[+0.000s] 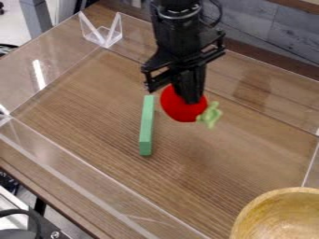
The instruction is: Move the red fruit to the left
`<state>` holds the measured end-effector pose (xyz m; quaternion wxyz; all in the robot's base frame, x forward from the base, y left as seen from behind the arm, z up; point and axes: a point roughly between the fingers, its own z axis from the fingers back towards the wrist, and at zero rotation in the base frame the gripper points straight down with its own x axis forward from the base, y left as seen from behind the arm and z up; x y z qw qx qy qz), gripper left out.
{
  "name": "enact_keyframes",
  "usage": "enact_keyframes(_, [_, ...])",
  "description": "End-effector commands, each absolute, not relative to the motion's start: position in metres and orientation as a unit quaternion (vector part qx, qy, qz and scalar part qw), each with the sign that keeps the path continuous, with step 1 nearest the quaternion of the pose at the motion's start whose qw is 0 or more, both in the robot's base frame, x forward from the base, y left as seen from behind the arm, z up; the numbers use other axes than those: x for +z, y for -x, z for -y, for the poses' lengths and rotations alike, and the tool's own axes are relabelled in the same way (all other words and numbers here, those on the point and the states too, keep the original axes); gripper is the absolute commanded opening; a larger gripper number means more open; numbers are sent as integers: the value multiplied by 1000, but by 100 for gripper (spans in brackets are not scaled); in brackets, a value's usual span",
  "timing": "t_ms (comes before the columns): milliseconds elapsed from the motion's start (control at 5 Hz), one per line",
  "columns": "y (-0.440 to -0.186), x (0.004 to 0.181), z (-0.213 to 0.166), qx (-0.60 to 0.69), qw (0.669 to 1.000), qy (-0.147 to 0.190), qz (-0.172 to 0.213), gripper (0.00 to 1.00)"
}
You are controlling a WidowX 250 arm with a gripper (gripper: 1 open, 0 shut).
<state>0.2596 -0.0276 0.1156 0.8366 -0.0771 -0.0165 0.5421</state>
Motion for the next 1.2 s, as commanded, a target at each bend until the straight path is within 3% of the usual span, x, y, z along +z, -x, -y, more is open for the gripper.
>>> enact_keyframes(0, [-252,123,26,530,843,87,34,0])
enact_keyframes(600, [-238,127,15,530,843,89,35,0])
enact_keyframes(1000, [-220,132,29,532,841,89,34,0])
